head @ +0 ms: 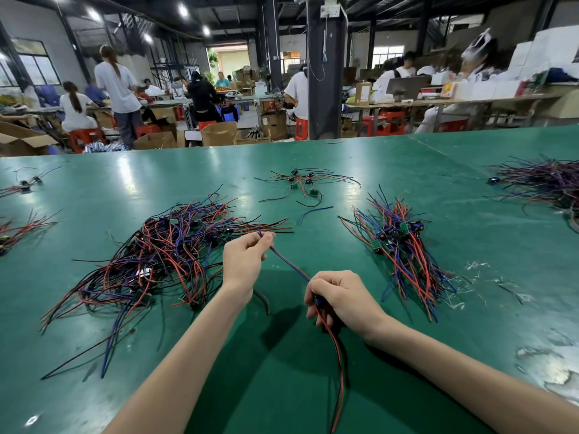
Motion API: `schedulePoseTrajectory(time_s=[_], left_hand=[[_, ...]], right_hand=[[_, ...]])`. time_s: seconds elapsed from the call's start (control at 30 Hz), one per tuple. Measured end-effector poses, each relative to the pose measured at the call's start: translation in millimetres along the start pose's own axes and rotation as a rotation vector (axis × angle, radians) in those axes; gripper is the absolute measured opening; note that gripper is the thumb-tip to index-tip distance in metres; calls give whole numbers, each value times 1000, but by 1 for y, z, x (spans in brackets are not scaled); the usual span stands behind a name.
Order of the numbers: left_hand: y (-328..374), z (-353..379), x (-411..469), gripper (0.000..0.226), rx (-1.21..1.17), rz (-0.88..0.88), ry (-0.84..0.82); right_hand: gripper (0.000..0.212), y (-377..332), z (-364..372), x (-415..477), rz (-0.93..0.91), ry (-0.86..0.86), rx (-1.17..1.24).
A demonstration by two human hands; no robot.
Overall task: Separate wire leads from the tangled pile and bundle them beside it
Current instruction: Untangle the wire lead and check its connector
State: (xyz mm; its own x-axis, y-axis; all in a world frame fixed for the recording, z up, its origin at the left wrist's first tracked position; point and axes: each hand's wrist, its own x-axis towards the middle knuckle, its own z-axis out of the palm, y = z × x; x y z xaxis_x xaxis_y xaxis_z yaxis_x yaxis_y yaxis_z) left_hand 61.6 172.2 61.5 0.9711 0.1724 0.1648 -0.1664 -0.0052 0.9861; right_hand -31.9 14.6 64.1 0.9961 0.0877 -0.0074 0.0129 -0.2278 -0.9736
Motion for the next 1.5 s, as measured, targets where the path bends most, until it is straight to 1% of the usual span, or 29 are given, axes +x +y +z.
schedulePoseTrajectory(time_s=[0.1,0.2,0.37,0.73,0.8,0.87,0.93,1.0,1.07,1.13,1.2,1.27,1.4,1.5], left_hand=[[3,0,0,16,-36,-27,20],[6,2,-2,18,-62,-50,15],[12,-1,-4,19,-126,-134,-15],[28,-4,-2,29,-554,-452,-103],[32,-4,-2,30,-673,-524,-146],[36,-5,-2,37,-772,-585,-207],[37,-6,-2,42,-802,-604,-250],[38,-8,-2,39,-811,-610,-270],[38,-9,-3,29,-850,-618,-302],[37,-8,-4,22,-870,-608,-327],[35,-8,-2,28,-813,-563,-313],[31,-9,2,37,-628,-436,-243],[16,-8,1,27,-108,-83,-50],[6,-7,0,25,173,134,16]], right_hand=[[31,1,0,1,-6,-3,-4],[25,1,0,0,-10,-8,-2],[29,2,0,1,-12,-10,-7],[31,1,-1,1,-8,-23,1],[27,1,-1,2,-4,-30,15],[21,2,0,3,-5,-38,24],[19,2,0,3,-5,-45,27],[20,3,0,3,-5,-54,21],[24,3,0,3,-11,-73,5],[24,3,0,3,-13,-89,-2],[25,3,0,2,-8,-99,-1],[28,3,-1,2,-3,-107,3],[27,4,-1,2,-10,-119,-5],[27,4,0,2,-16,-133,-10]])
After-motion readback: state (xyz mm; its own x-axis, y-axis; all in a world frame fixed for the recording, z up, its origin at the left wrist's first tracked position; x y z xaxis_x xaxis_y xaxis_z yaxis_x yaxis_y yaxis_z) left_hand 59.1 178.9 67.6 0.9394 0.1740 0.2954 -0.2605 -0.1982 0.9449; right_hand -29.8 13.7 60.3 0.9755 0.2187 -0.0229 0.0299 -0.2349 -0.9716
